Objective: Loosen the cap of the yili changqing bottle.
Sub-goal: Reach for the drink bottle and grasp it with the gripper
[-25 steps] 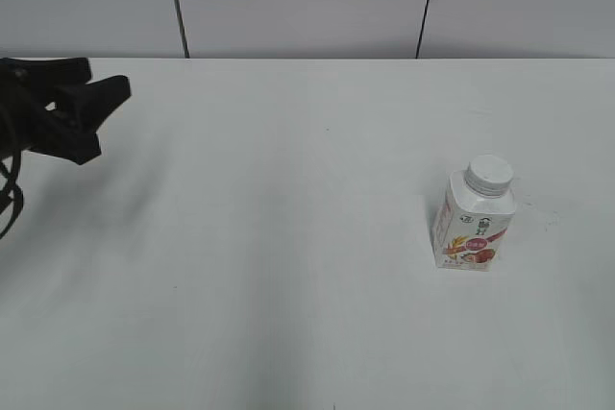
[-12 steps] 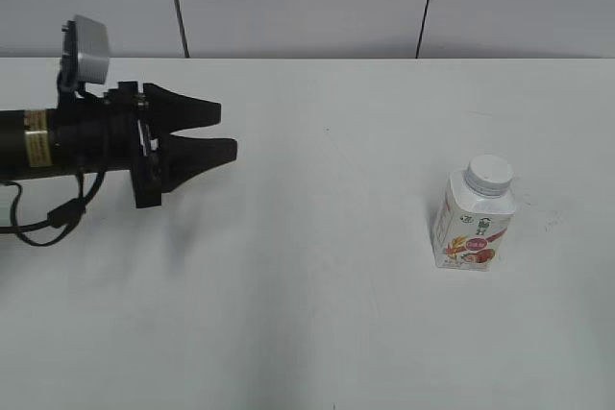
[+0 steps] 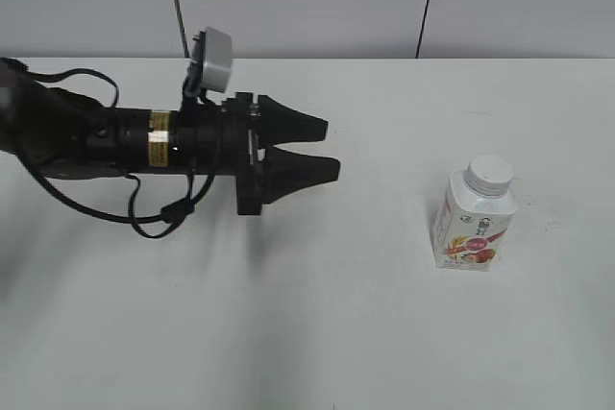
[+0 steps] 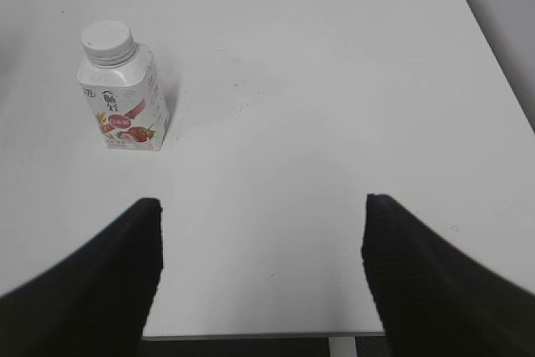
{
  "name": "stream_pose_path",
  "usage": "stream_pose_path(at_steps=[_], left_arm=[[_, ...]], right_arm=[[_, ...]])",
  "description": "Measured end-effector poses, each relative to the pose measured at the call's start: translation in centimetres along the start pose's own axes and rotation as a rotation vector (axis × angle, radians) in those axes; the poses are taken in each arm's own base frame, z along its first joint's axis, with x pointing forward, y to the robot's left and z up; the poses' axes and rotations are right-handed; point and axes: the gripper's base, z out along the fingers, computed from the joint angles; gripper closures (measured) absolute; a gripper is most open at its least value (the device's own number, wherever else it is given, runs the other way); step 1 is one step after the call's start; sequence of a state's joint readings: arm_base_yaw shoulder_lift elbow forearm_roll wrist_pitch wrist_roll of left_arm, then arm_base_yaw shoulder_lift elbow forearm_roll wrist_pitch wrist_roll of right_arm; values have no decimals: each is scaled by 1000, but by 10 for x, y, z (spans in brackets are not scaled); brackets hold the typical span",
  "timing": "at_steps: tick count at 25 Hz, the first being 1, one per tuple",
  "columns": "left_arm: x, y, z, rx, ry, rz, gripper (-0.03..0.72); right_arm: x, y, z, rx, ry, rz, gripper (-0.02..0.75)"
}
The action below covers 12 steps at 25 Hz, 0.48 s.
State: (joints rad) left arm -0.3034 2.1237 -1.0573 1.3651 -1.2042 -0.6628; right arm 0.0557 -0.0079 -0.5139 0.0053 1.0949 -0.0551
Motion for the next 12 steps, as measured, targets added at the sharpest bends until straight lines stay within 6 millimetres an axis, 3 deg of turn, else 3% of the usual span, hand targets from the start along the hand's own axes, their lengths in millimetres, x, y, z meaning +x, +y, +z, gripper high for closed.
stream_pose_path(at_steps=[5, 12], left_arm=[[7, -7, 42, 95, 5, 14, 225], [13, -13, 84, 119, 49, 44, 214]], right_arm=[[0, 1, 0, -6, 0, 3, 152], [0, 0, 0, 0, 0, 0, 152]])
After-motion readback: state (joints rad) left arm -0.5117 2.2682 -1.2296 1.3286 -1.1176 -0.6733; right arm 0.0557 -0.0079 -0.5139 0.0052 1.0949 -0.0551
